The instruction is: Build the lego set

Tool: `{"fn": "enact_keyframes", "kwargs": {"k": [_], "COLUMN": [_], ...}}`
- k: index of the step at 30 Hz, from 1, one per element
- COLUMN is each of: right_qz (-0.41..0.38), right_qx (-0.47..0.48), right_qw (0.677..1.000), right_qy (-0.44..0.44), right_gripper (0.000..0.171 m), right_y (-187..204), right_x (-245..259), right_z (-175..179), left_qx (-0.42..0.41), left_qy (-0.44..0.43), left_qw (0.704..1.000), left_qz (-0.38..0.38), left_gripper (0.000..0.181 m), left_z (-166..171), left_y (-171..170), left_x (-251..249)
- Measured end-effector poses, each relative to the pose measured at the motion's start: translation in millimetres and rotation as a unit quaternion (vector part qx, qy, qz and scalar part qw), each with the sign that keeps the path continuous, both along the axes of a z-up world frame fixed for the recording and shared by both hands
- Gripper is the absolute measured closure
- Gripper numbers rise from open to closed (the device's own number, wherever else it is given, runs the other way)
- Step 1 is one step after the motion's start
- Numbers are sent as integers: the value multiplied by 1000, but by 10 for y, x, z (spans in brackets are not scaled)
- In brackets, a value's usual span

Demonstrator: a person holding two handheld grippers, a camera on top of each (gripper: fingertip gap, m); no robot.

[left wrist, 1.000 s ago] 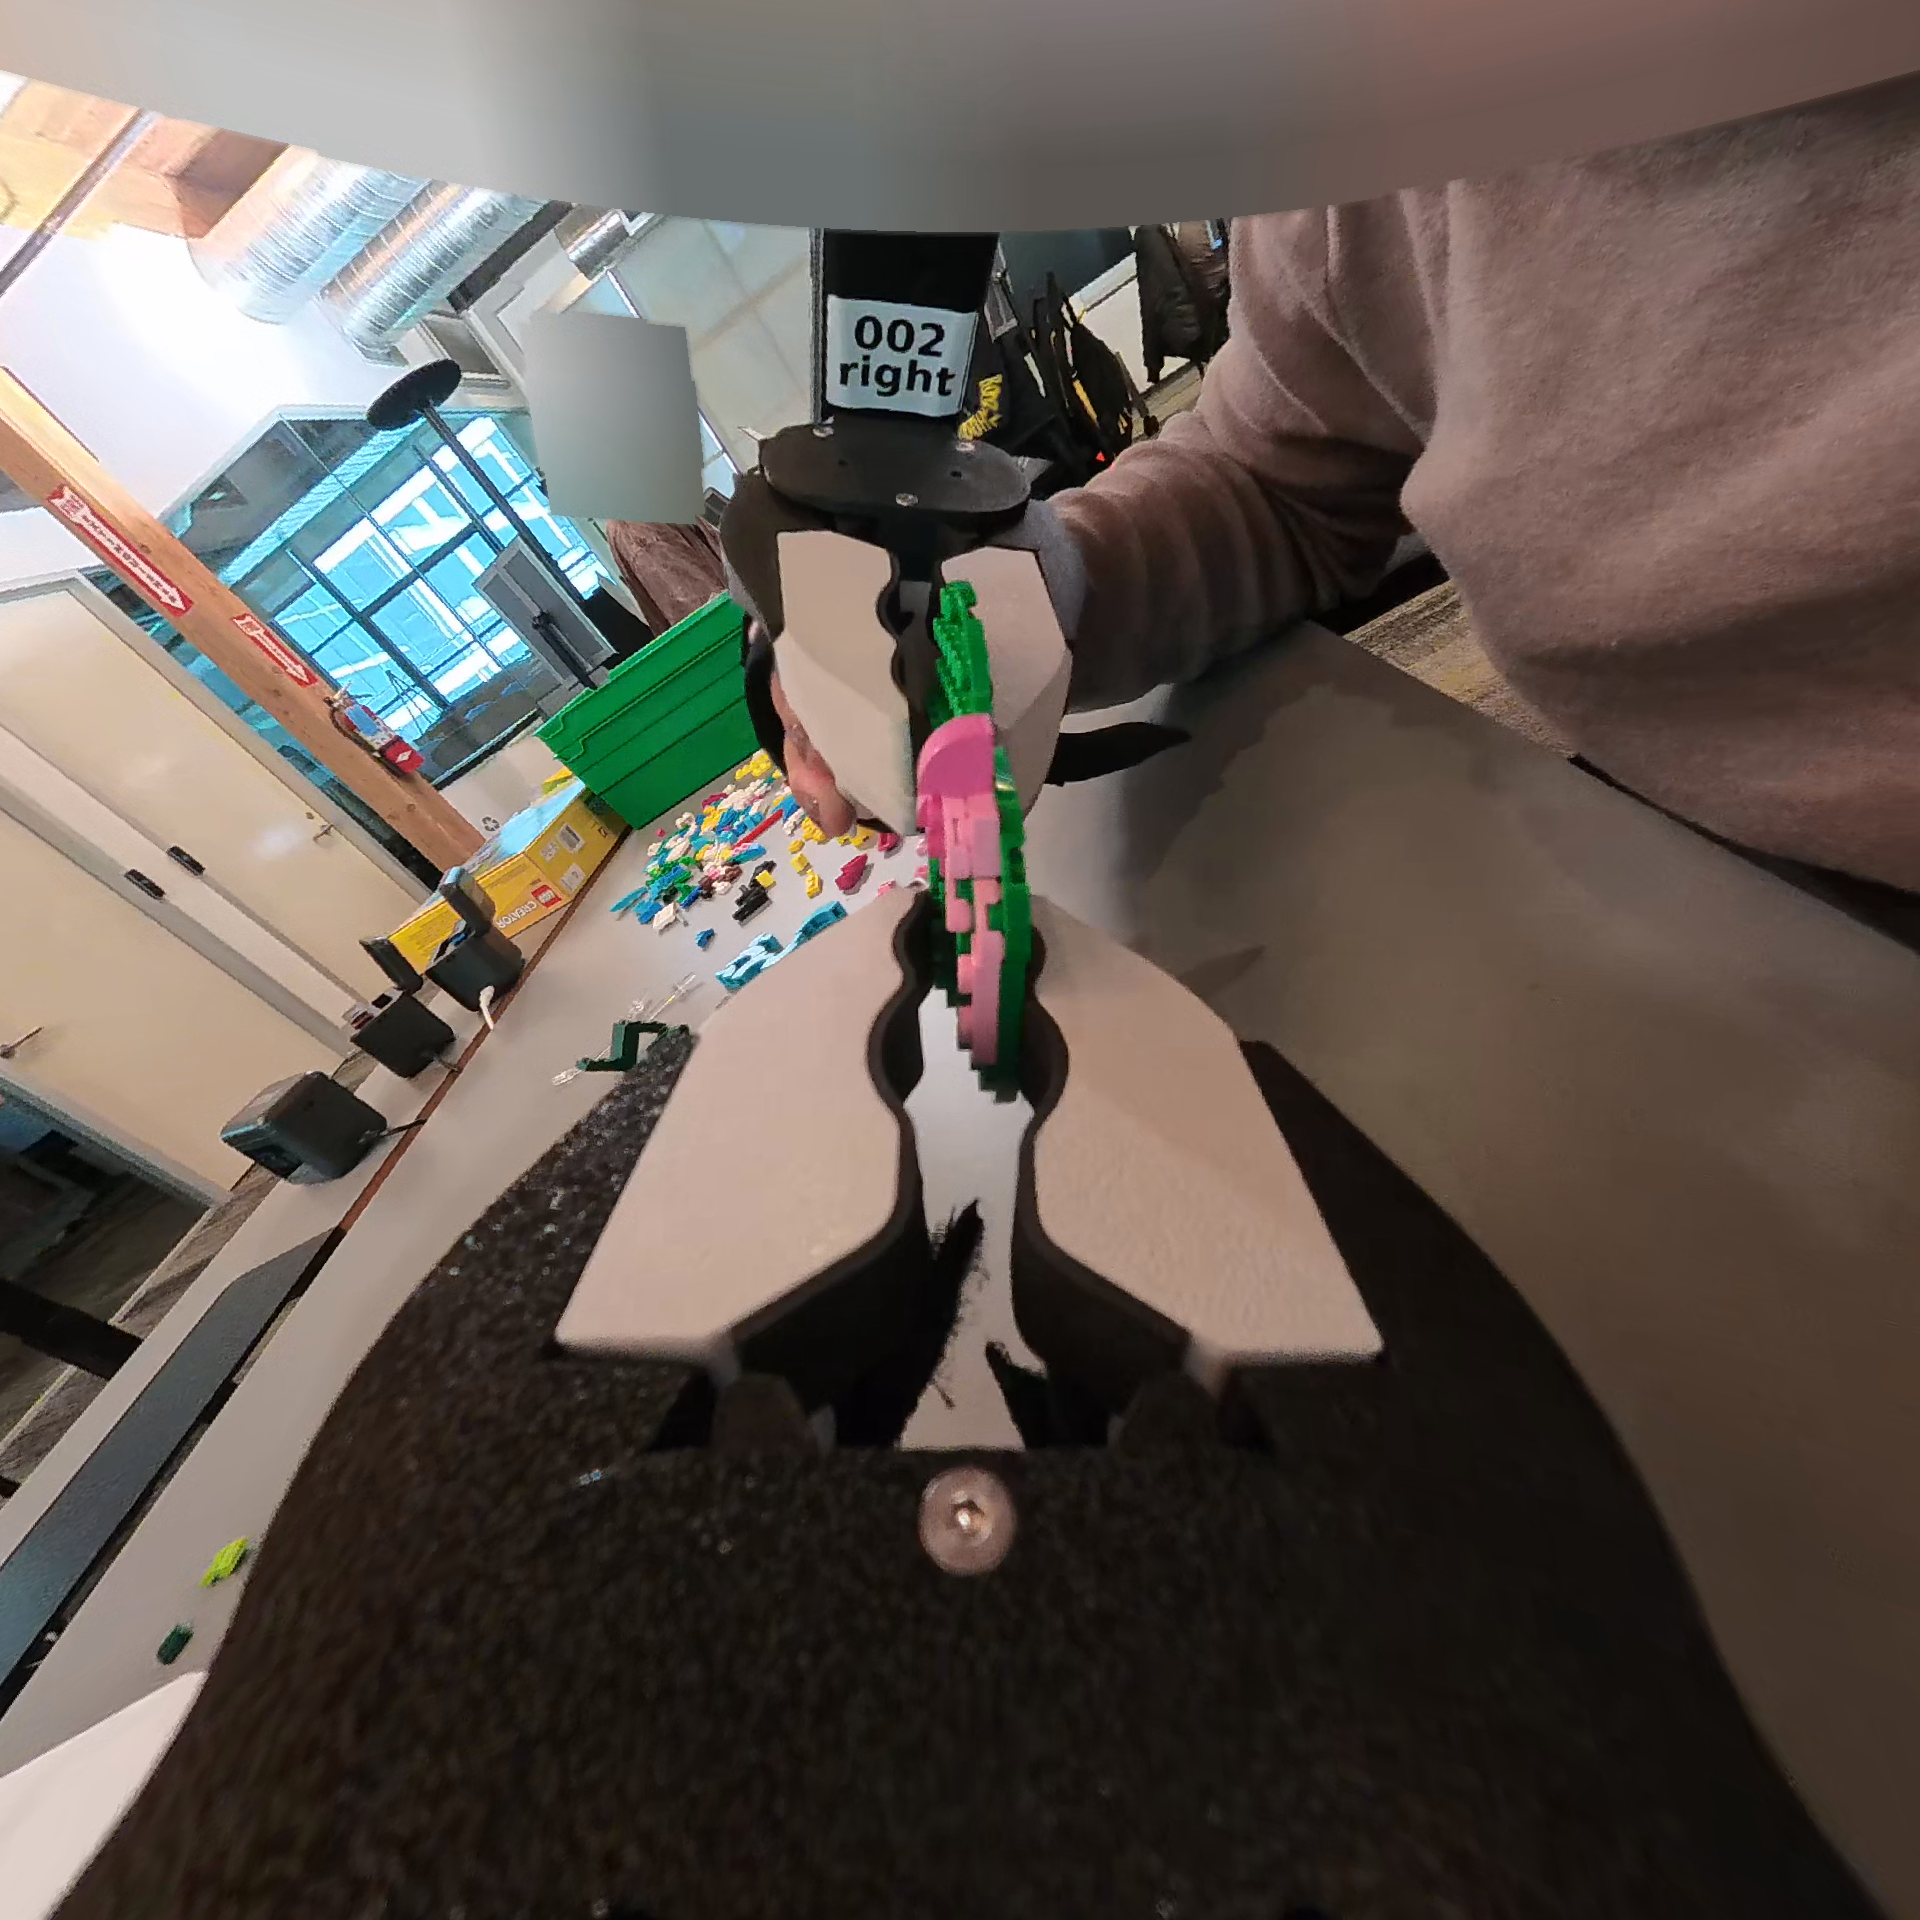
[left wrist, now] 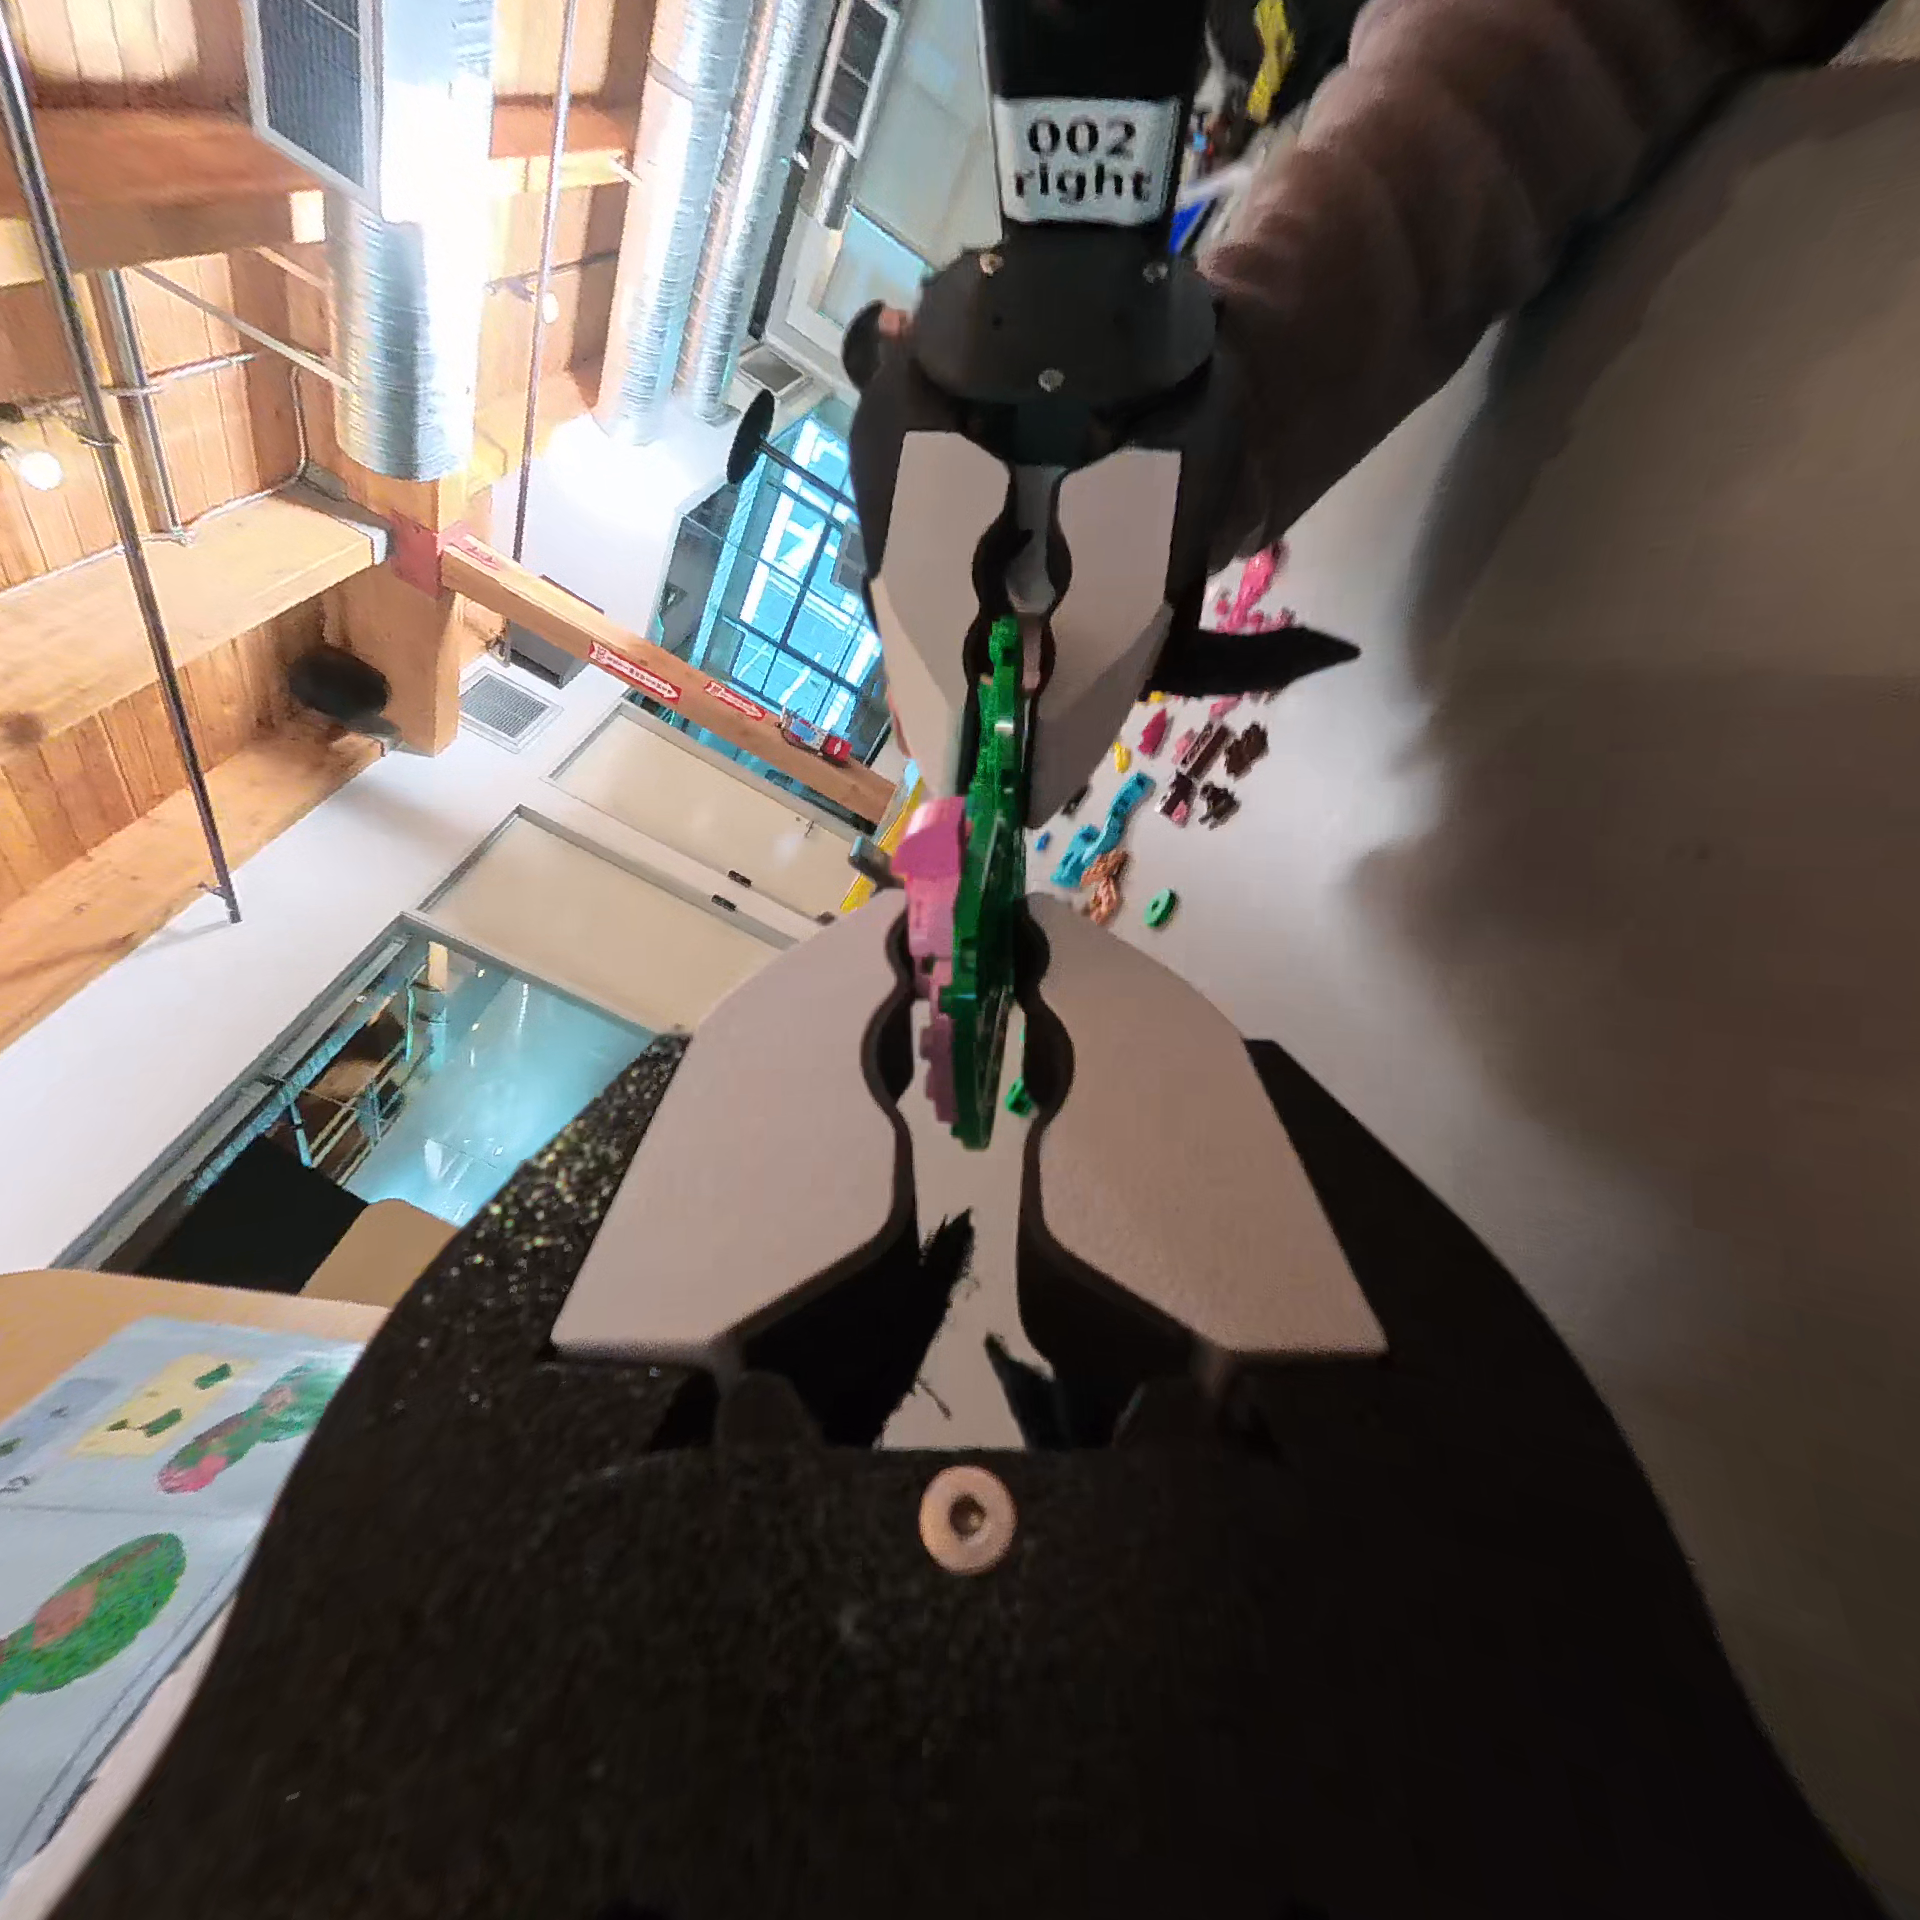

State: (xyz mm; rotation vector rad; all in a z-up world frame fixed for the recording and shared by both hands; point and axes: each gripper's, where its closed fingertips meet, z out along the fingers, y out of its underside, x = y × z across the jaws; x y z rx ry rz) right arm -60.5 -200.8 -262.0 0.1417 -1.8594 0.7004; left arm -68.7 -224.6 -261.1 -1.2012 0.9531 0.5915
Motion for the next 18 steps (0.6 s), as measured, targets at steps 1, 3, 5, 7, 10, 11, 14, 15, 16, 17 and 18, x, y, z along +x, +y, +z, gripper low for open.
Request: {"fn": "enact_keyframes", "kwargs": {"k": [1, 3, 5, 7, 10, 11, 14, 15, 16, 17, 18], "right_qz": [-1, 1, 3, 0, -5, -15, -32, -43, -60, -81, -101], "right_qx": [7, 15, 20, 28, 30, 20, -72, -110, -146, -179, -211], "right_qw": [1000, 1000, 1000, 999, 999, 1000, 997, 993, 987, 980, 972], "right_qy": [6, 19, 23, 33, 15, 3, 10, 26, 37, 36, 21], "right_gripper": [161, 162, 161, 162, 144, 137, 132, 133, 135, 135, 136], "right_y": [6, 9, 6, 14, 58, 100, 195, 249, 323, 406, 478], "right_x": [-7, -12, -7, -16, -30, -42, -69, -91, -122, -161, -197], "right_z": [-10, -20, -29, -40, -125, -149, -12, 67, 125, 143, 131], "left_qx": [0, -1, -3, -6, -3, -1, 9, 7, 5, 2, 1], "left_qy": [10, 14, 28, 40, 63, 72, 90, 92, 94, 101, 110], "left_qw": [1000, 1000, 999, 999, 997, 995, 991, 990, 988, 986, 984], "left_qz": [9, 14, 16, 21, 54, 68, 102, 111, 121, 131, 140], "left_gripper": [165, 165, 166, 168, 168, 168, 168, 168, 168, 168, 168], "left_z": [-20, -33, -54, -62, -91, -107, -125, -142, -158, -180, -199], "left_y": [15, 25, 27, 30, 64, 76, 96, 106, 119, 131, 140], "left_x": [-20, -37, -34, -34, -130, -183, -335, -372, -407, -440, -460]}}
